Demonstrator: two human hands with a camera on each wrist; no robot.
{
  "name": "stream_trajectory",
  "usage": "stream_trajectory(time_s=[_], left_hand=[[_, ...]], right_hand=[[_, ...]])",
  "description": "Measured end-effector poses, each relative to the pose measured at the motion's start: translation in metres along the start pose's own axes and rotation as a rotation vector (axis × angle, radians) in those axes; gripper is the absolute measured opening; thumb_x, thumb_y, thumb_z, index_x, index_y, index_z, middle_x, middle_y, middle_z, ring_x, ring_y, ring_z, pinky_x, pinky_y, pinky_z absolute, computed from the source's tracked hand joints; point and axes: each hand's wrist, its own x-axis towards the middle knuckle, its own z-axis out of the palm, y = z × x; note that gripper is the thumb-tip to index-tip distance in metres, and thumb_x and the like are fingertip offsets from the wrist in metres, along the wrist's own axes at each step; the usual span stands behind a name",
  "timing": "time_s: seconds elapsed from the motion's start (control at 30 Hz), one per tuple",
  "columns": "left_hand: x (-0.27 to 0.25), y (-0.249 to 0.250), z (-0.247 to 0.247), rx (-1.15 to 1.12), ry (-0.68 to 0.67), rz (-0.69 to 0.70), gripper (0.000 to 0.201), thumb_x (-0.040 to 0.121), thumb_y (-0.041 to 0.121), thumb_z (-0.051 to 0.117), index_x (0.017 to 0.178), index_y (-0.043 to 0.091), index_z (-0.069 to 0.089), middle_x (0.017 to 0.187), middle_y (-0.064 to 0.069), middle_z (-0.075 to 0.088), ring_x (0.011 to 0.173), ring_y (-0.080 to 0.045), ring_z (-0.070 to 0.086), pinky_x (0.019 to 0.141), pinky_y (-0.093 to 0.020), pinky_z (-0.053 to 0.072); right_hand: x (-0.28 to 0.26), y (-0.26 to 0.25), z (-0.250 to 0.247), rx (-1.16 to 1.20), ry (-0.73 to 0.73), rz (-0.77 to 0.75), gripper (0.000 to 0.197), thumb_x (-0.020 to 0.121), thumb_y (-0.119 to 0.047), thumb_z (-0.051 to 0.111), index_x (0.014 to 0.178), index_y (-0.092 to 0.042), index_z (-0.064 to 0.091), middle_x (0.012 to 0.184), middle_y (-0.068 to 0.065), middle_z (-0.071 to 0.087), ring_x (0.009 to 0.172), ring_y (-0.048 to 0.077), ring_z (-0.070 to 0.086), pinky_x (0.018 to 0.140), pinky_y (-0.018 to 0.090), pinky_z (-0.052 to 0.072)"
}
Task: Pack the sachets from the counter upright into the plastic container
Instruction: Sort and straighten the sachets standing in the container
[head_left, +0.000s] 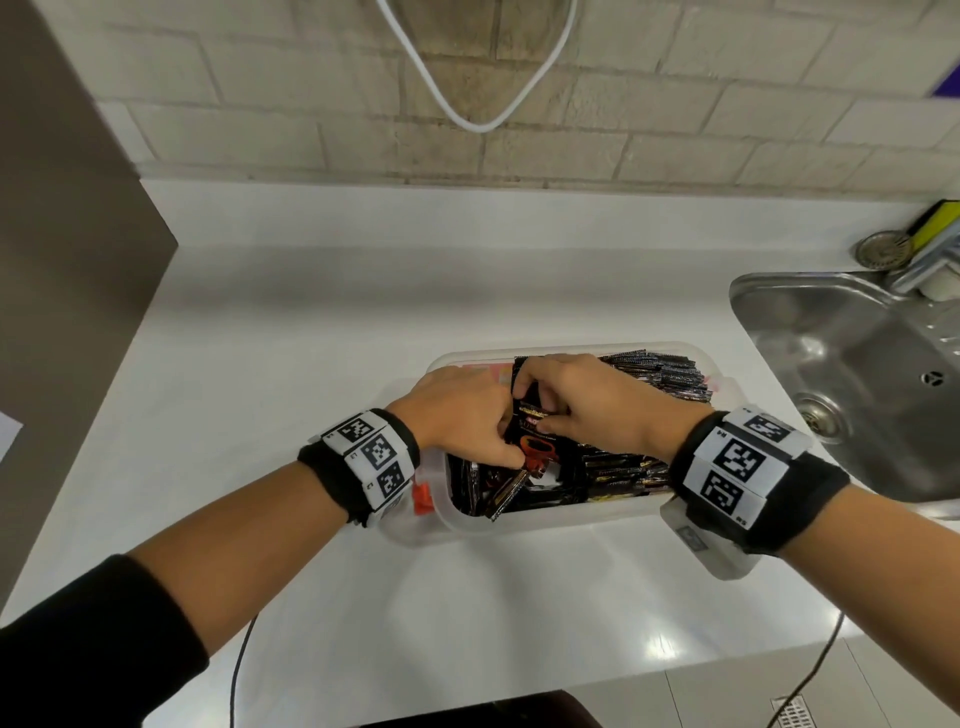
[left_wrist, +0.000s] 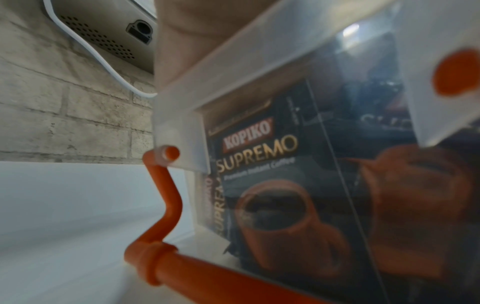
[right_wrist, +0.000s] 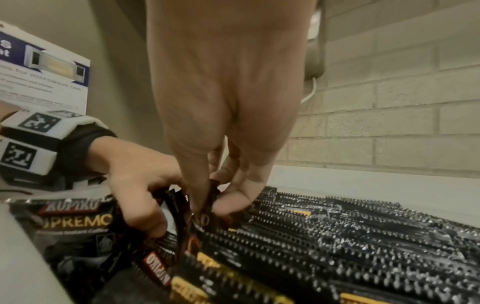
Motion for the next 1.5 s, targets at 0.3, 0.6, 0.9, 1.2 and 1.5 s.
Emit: stream_trajectory(time_s=[0.3,0.6,0.9,1.2,1.5], left_hand=[[-0.003,0.004,-0.004,0.031,0.072,0.032,0.050,0.058,0.078,0.043,0.053,0.028,0.042,0.044,0.014,0.038,0.044,-0.001,0.036,0.046,-0.021,0.021],[-0.001,0.001,-0.001,0.089,0.029,0.052,0.067,0.060,0.080,0.032,0.078,0.029,0.070,0.048,0.012,0.045,0.052,-0.003,0.043,0.050,-0.025,0.022],[-0.001,-0.002,-0.002,0.091,0.004,0.081,0.053,0.072,0.068,0.040,0.054,0.022,0.060,0.042,0.008,0.043,0.046,-0.009,0.042,0.051,-0.027,0.028],[0.000,-0.002,-0.003,0.090,0.007,0.072,0.054,0.076,0.062,0.032,0.049,0.018,0.045,0.044,0.005,0.038,0.043,-0.012,0.035,0.050,-0.028,0.024],[-0.001,-0.003,-0.003,0.104,0.024,0.112,0.070,0.070,0.089,0.034,0.072,0.030,0.072,0.043,0.011,0.043,0.047,-0.005,0.045,0.050,-0.026,0.025]], right_hand=[[0.005,-0.006,0.014,-0.319,0.010,0.045,0.040,0.086,-0.011,0.066,0.121,-0.013,0.046,0.106,0.004,0.059,0.100,0.026,0.056,0.074,0.030,0.030],[0.008,0.001,0.013,-0.277,0.021,0.069,0.050,0.081,-0.017,0.079,0.119,-0.013,0.046,0.116,0.005,0.052,0.102,0.026,0.054,0.078,0.032,0.040],[0.006,0.009,0.007,-0.329,0.067,0.082,0.035,0.082,-0.033,0.077,0.096,-0.022,0.046,0.098,-0.005,0.041,0.098,0.019,0.046,0.077,0.031,0.034],[-0.012,-0.005,0.020,-0.236,-0.135,0.031,0.019,0.083,-0.053,0.068,0.091,-0.038,0.061,0.090,-0.018,0.065,0.097,0.011,0.042,0.088,0.038,0.031],[-0.015,0.011,0.023,-0.140,-0.069,0.041,0.014,0.094,-0.041,0.065,0.100,-0.031,0.073,0.095,-0.016,0.071,0.092,0.008,0.035,0.092,0.035,0.034]])
